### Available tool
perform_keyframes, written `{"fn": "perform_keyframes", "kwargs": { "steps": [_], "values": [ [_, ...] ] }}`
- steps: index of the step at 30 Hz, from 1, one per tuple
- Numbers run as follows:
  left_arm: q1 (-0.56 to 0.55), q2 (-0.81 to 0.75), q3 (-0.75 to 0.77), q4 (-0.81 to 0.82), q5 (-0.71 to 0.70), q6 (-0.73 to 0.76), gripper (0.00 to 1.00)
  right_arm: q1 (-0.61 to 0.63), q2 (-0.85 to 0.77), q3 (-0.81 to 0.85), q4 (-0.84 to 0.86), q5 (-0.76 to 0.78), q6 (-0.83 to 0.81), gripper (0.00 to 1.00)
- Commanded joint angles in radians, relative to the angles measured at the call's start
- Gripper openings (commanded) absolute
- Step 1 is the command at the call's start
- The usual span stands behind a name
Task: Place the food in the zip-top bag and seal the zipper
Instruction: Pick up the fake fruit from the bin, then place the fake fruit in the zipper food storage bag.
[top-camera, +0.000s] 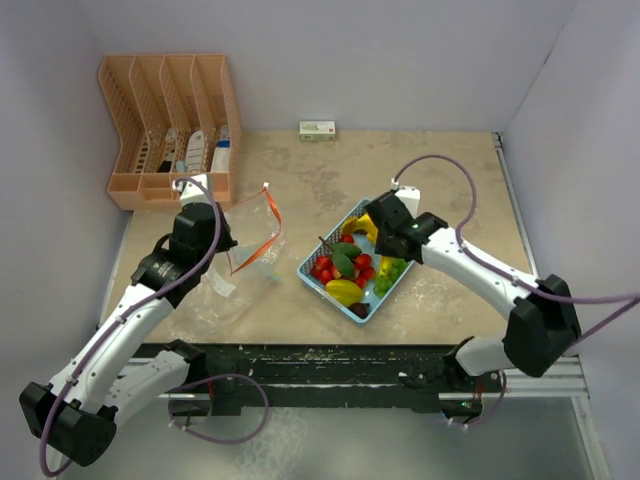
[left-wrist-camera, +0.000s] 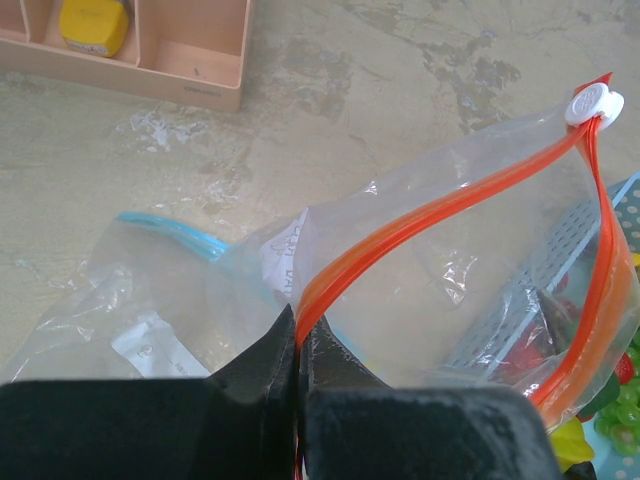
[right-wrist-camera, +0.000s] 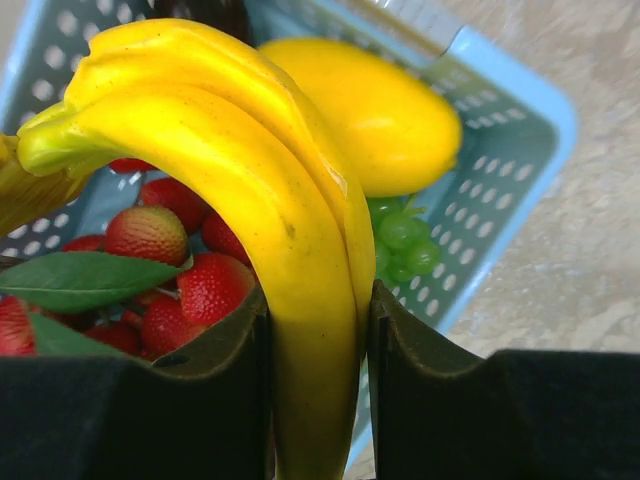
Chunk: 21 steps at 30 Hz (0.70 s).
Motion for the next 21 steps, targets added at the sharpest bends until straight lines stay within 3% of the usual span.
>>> {"fn": "perform_keyframes", "kwargs": {
  "steps": [1,10,15,21],
  "values": [
    [0.005,-0.019,0.003,0.023,0.002,0.005,0.00,-0.001,-0.118,0.103,-0.077,0.115,-0.033,0.01],
    [0.005,-0.017,-0.001,0.017,0.001,0.003,0.00,0.025,-0.291,0.126,0.127,-0.081,-0.210,0.00],
    [0.005,-0.008,0.002,0.018,0.005,0.005,0.00,0.225,-0.206,0.267,0.180,0.052,-0.270,0.00],
    [0.005,-0.003,0.011,0.025,0.022,0.009,0.00,0.300,-0.090,0.397,0.211,0.116,-0.310,0.00]
  ]
}}
